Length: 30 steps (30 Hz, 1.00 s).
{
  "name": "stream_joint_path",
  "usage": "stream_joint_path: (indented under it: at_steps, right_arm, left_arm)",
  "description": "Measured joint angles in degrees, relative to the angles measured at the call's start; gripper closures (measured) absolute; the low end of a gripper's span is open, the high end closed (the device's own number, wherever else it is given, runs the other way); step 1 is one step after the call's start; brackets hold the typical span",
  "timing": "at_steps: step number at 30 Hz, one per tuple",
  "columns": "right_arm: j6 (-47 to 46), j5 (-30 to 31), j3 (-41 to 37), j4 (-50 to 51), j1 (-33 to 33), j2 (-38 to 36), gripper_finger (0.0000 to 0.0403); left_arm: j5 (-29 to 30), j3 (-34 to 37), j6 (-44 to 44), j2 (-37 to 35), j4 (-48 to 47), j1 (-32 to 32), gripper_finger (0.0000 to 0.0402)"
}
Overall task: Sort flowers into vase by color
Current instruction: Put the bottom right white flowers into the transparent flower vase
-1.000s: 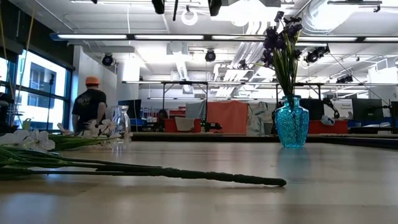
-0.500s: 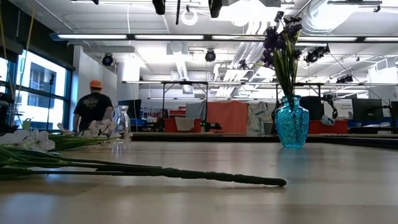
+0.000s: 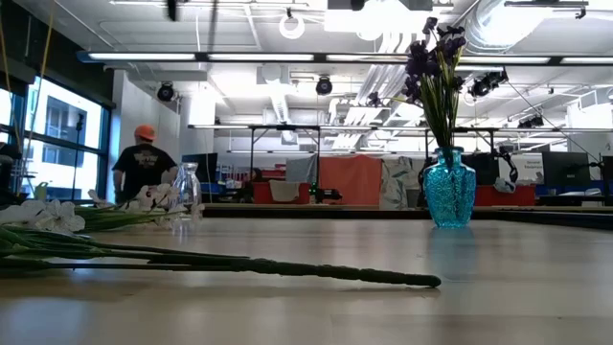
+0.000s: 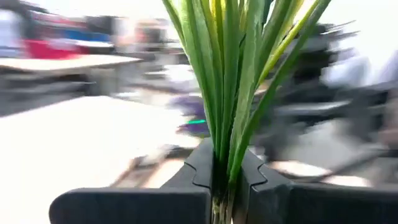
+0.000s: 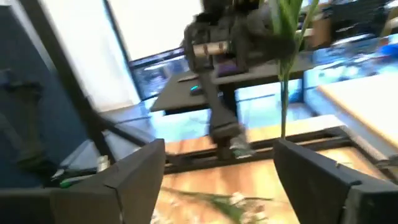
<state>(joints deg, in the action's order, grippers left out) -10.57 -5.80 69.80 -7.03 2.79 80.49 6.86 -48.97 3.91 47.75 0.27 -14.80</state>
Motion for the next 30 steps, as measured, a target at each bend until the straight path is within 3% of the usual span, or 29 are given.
stream_joint_path:
  at_steps: [3, 5, 10, 12, 21, 26, 30]
  right_arm:
    - [0.5, 3.5, 0.0, 0.8, 0.1, -2.0, 0.0100]
    - [0.4, 5.0, 0.0, 0.8, 0.0, -2.4, 0.0099]
    - [0.4, 7.3, 0.0, 0.2, -0.8, -2.0, 0.0099]
    - [0.1, 8.5, 0.0, 0.4, -1.4, -1.7, 0.0099]
    - [0.1, 12.4, 0.0, 0.1, -2.6, -0.4, 0.0099]
    - [0.1, 14.4, 0.0, -0.9, -2.6, -0.1, 0.0099]
    - [0.1, 14.8, 0.0, -0.9, -2.6, 0.2, 0.0099]
  left_arm:
    - [11.7, 2.5, -2.5, -4.2, -4.1, -2.3, 0.0400]
    - [13.1, 6.5, -2.5, -6.0, -0.9, -4.6, 0.0400]
    - [5.4, 19.9, -0.3, -5.3, 20.7, -13.0, 0.0401]
    - [4.3, 23.2, -0.1, -3.8, 24.8, -17.4, 0.0401]
    - [-10.4, 23.7, 1.4, 1.8, 25.5, -33.8, 0.0401]
    - [-15.4, 23.6, 1.9, 5.2, 26.4, -37.4, 0.0402]
    - [-16.2, 23.7, 1.6, 7.2, 24.6, -37.8, 0.0401]
